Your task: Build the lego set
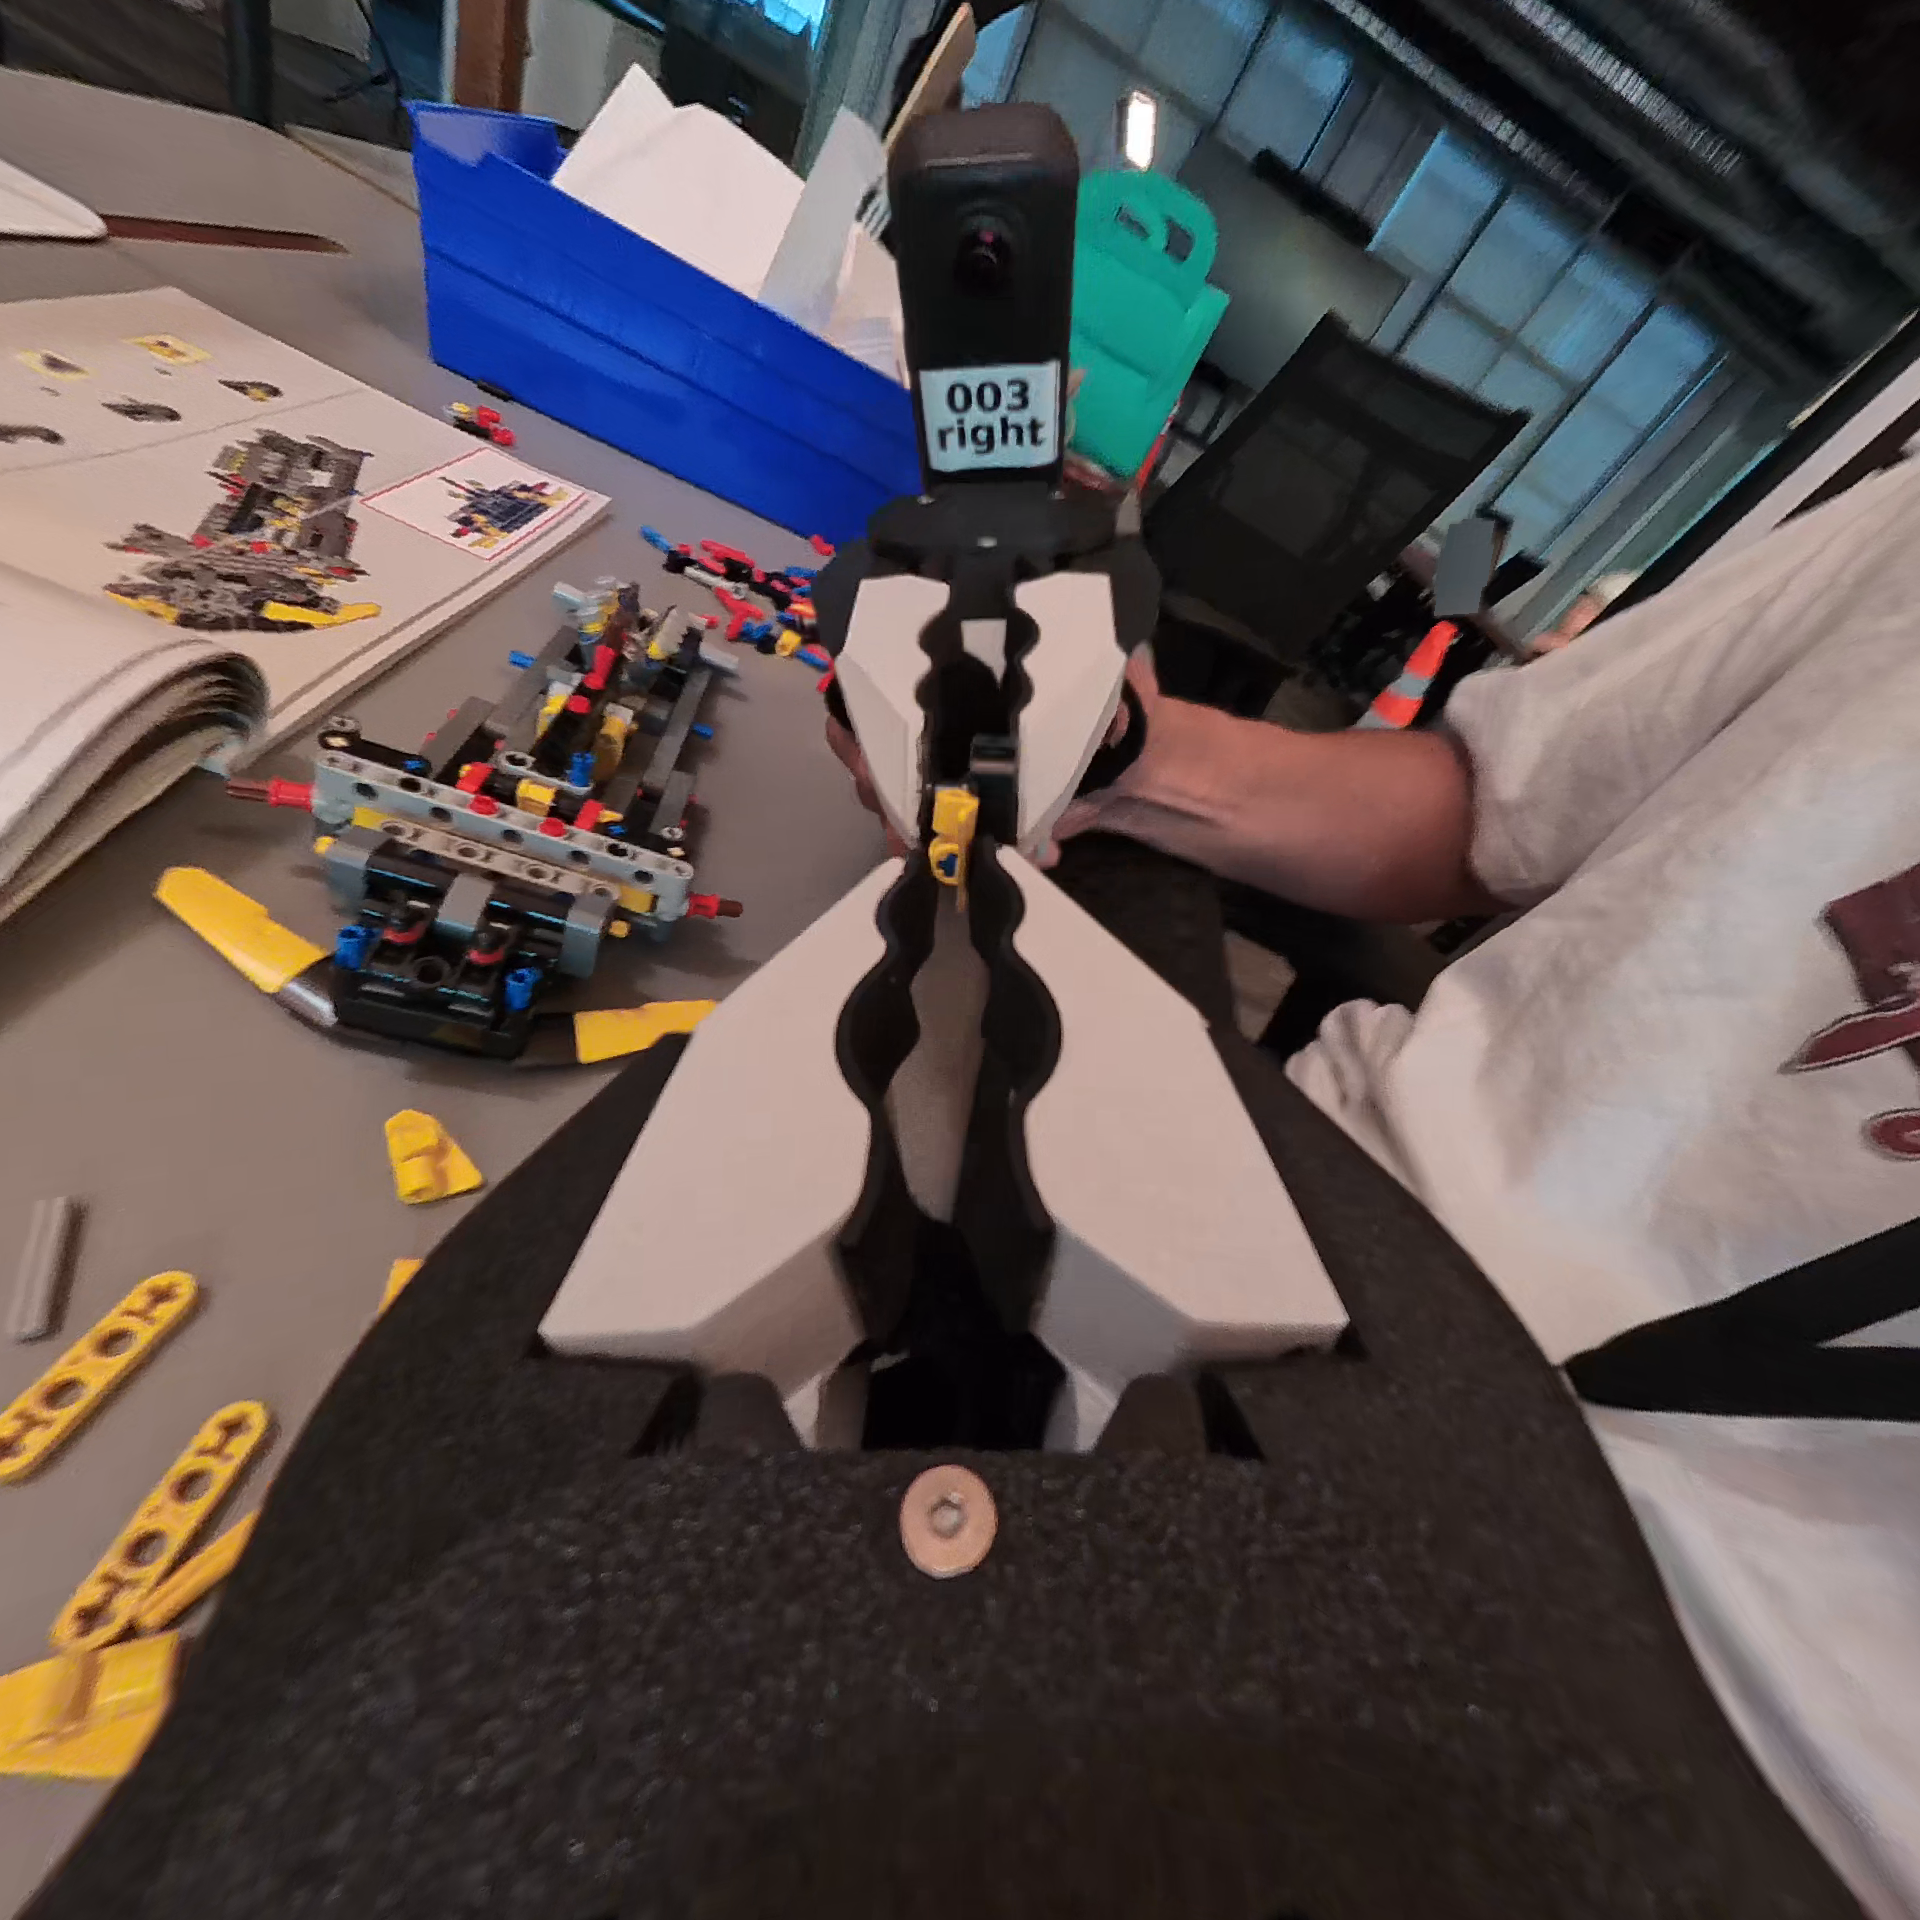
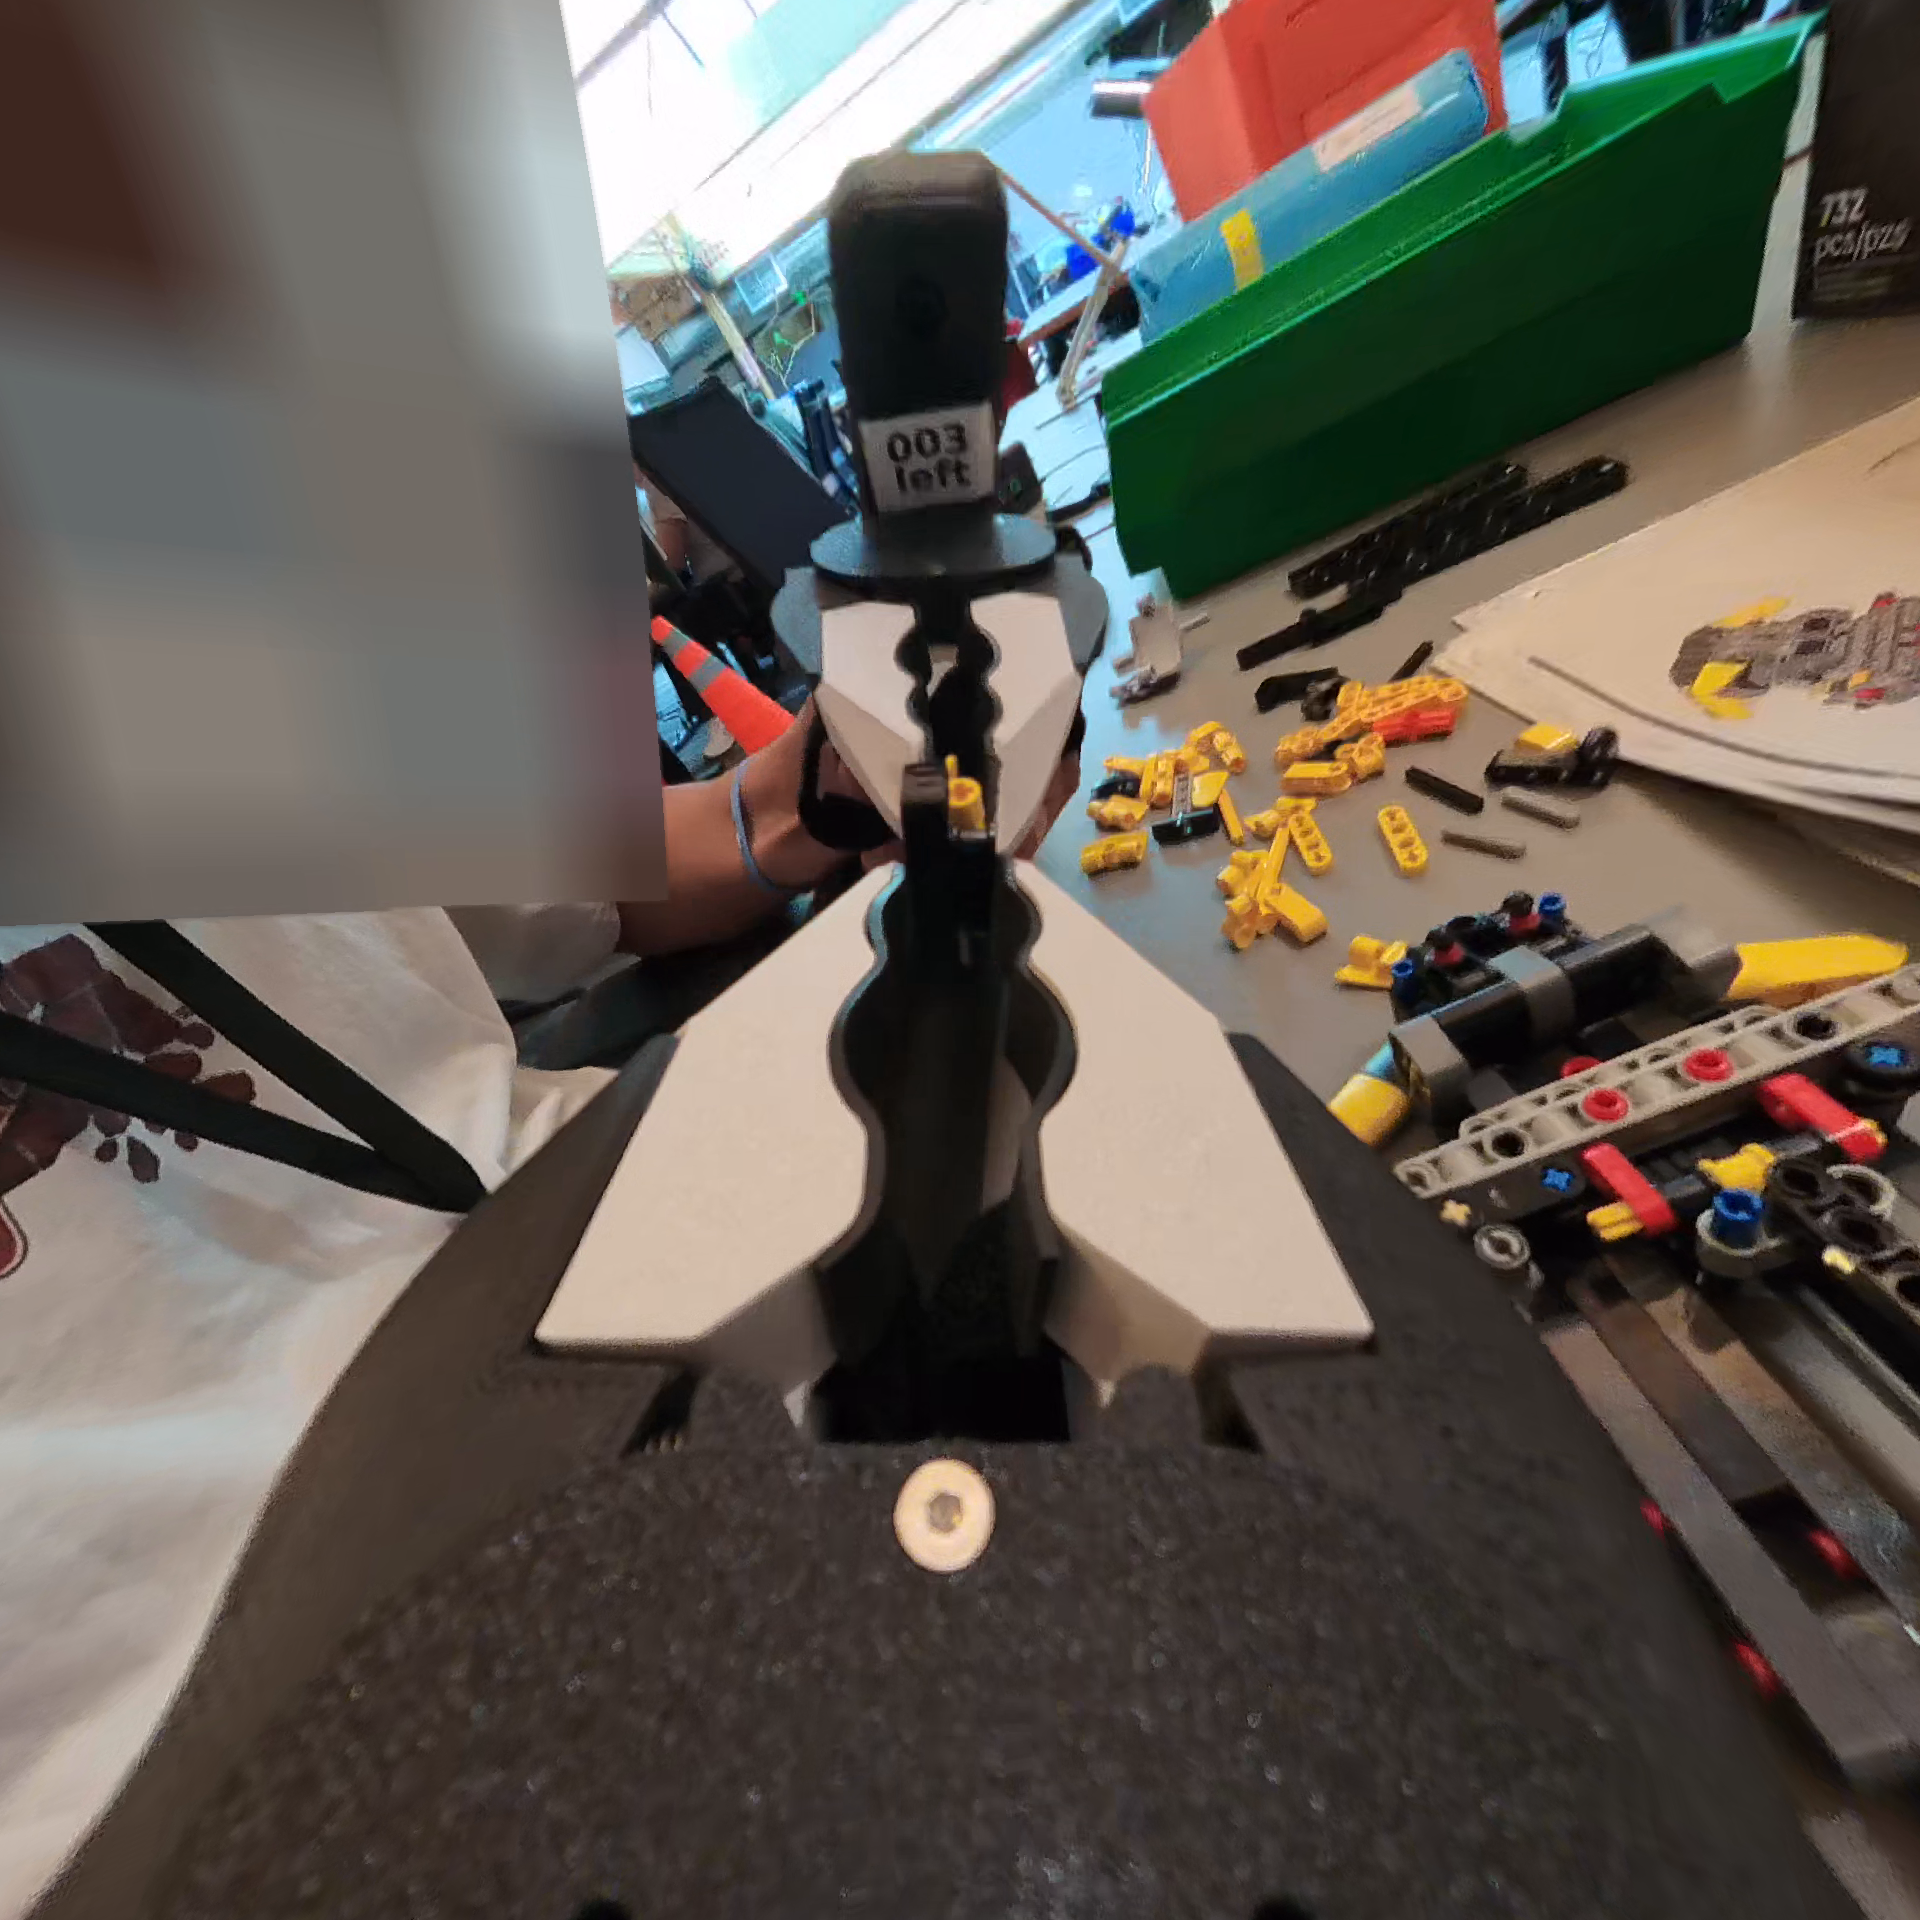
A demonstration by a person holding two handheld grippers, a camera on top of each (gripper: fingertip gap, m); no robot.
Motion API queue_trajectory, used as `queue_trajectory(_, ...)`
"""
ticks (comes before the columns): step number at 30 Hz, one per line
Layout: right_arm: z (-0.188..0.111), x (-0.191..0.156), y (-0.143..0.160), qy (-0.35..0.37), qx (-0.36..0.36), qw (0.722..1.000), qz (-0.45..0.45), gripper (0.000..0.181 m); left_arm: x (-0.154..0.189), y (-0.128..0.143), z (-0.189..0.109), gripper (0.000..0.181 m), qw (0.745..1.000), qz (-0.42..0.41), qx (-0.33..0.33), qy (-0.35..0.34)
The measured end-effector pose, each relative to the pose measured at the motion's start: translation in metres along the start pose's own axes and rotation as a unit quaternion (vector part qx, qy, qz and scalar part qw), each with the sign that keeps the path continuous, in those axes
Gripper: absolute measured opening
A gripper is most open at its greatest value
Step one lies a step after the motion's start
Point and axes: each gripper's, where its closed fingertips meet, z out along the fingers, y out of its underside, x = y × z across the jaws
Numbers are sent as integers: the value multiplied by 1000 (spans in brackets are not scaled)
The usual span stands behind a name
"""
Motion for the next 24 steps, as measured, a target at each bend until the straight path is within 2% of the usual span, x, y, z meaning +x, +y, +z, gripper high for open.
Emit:
queue_trajectory(3,0,0,0,-8,3,1000,18,15,-1,1,0,6,999,36,-9,-19)
queue_trajectory(10,1,1,-2,-27,19,998,61,14,-2,0,0,6,998,50,-2,-28)
queue_trajectory(18,4,12,-19,8,69,996,49,15,-12,-14,-4,5,998,-1,48,-35)
queue_trajectory(21,2,17,-31,34,105,993,35,32,-19,-21,-9,5,994,18,72,-78)
queue_trajectory(24,1,20,-28,81,98,992,0,33,-30,-22,-15,5,971,137,57,-189)
